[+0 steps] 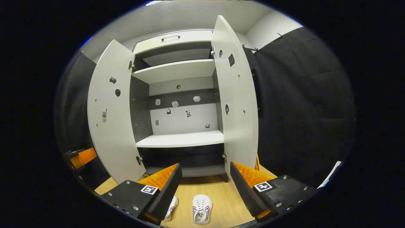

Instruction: Grab one shoe with the right hand and put it into the shoe cabinet, grab the other shoe with the left hand and put it into the shoe cabinet; then close the right door with the right hand and the left door with the left hand.

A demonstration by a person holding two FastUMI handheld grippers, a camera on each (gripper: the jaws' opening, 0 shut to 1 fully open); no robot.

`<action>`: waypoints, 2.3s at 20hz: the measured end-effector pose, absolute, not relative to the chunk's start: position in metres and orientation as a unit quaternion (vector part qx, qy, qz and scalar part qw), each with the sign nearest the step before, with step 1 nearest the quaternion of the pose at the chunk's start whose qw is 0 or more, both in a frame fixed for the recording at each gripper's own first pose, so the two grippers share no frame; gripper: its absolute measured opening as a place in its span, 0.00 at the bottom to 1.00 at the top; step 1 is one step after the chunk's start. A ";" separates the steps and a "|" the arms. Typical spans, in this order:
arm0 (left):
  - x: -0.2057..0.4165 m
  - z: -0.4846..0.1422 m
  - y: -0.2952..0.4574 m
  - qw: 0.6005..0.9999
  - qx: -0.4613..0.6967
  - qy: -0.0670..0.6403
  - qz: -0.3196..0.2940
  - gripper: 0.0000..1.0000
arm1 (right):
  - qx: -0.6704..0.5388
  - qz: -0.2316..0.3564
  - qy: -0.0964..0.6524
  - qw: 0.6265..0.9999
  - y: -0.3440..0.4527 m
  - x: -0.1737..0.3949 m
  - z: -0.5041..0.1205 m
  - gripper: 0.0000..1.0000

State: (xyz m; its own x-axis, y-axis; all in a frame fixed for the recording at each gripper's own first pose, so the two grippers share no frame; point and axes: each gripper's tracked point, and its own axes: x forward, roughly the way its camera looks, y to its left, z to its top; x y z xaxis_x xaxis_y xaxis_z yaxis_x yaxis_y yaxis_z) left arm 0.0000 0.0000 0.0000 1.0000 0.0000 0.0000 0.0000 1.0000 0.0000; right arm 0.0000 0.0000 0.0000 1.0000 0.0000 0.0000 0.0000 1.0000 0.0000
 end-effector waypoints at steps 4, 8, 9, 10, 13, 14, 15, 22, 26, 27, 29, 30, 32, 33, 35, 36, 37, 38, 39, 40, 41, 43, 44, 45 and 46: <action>-0.001 0.006 0.001 1.000 0.012 -0.001 -0.010 0.96 | -0.019 -0.015 -0.004 1.000 -0.005 -0.003 0.002 0.94; -0.002 0.009 -0.002 1.000 0.012 0.004 -0.021 0.96 | -0.028 -0.013 -0.004 1.000 -0.002 -0.006 0.002 0.94; -0.002 0.010 -0.003 1.000 0.013 0.005 -0.024 0.96 | -0.028 -0.014 -0.003 1.000 -0.001 -0.006 0.002 0.94; -0.002 0.011 -0.002 1.000 0.016 0.005 -0.024 0.96 | -0.027 -0.015 -0.002 1.000 -0.001 -0.007 0.003 0.94; -0.002 0.015 -0.004 0.999 0.021 0.002 -0.028 0.96 | -0.023 -0.014 0.000 1.000 0.000 -0.006 0.003 0.94; -0.003 0.016 -0.004 0.999 0.020 0.002 -0.028 0.96 | -0.023 -0.013 0.001 1.000 0.001 -0.006 0.003 0.94; -0.003 0.016 -0.003 0.999 0.021 0.003 -0.028 0.96 | -0.025 -0.012 0.002 1.000 0.002 -0.005 0.002 0.94; -0.005 0.017 -0.002 0.999 0.025 0.003 -0.029 0.96 | -0.040 -0.007 0.050 0.998 0.003 0.007 -0.049 0.94; -0.007 0.017 -0.001 0.999 0.025 0.004 -0.027 0.96 | -0.049 -0.007 0.110 0.993 -0.002 0.019 -0.112 0.94; -0.007 0.018 0.000 0.999 0.025 0.004 -0.027 0.96 | -0.048 -0.005 0.126 0.991 -0.002 0.024 -0.130 0.94; -0.010 0.019 0.000 0.999 0.028 0.002 -0.025 0.96 | -0.045 -0.007 0.154 0.987 -0.005 0.033 -0.160 0.95; -0.011 0.020 0.001 0.999 0.030 0.002 -0.024 0.99 | -0.045 -0.010 0.166 0.985 -0.007 0.037 -0.175 0.95; -0.013 0.020 0.005 0.999 0.033 0.002 -0.020 0.99 | -0.041 -0.012 0.194 0.980 -0.011 0.042 -0.205 0.94; -0.013 0.019 0.006 0.999 0.034 0.003 -0.018 0.99 | -0.038 -0.011 0.208 0.977 -0.012 0.043 -0.220 0.95; -0.017 0.019 0.011 0.999 0.035 0.005 -0.013 0.96 | -0.041 -0.012 0.235 0.971 -0.016 0.047 -0.249 0.94; -0.018 0.018 0.014 0.999 0.036 0.007 -0.008 0.96 | -0.042 -0.009 0.247 0.968 -0.014 0.049 -0.263 0.94; -0.019 0.017 0.017 0.999 0.037 0.009 -0.005 0.96 | -0.050 -0.010 0.260 0.964 -0.016 0.051 -0.276 0.94; -0.019 0.015 0.021 0.999 0.038 0.011 -0.001 0.96 | -0.054 -0.010 0.270 0.961 -0.017 0.053 -0.289 0.92; -0.020 0.014 0.023 0.999 0.038 0.013 0.002 0.96 | -0.055 -0.011 0.279 0.958 -0.018 0.056 -0.299 0.90; -0.022 0.012 0.026 0.999 0.038 0.015 0.005 0.96 | -0.057 -0.013 0.291 0.955 -0.020 0.058 -0.310 0.85; -0.022 0.010 0.029 0.999 0.038 0.018 0.008 0.96 | -0.055 -0.015 0.302 0.952 -0.021 0.059 -0.321 0.82; -0.023 0.007 0.034 0.999 0.039 0.022 0.014 0.96 | -0.040 -0.015 0.325 0.945 -0.020 0.061 -0.340 0.75; -0.024 0.007 0.037 0.999 0.041 0.024 0.017 0.96 | -0.033 -0.016 0.334 0.942 -0.020 0.062 -0.348 0.70; -0.024 0.006 0.040 0.999 0.042 0.025 0.020 0.96 | -0.029 -0.017 0.343 0.939 -0.020 0.063 -0.355 0.69; -0.024 0.004 0.043 0.998 0.044 0.027 0.021 0.96 | -0.026 -0.018 0.348 0.937 -0.020 0.063 -0.358 0.65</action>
State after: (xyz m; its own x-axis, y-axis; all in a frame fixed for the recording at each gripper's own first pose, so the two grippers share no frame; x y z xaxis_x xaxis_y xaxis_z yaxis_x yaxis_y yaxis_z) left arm -0.0236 0.0425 0.0038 0.9976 0.0452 -0.0526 -0.0404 0.9952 0.0888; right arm 0.0632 -0.0201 -0.3576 0.7577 -0.0522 -0.6505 0.0166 0.9980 -0.0607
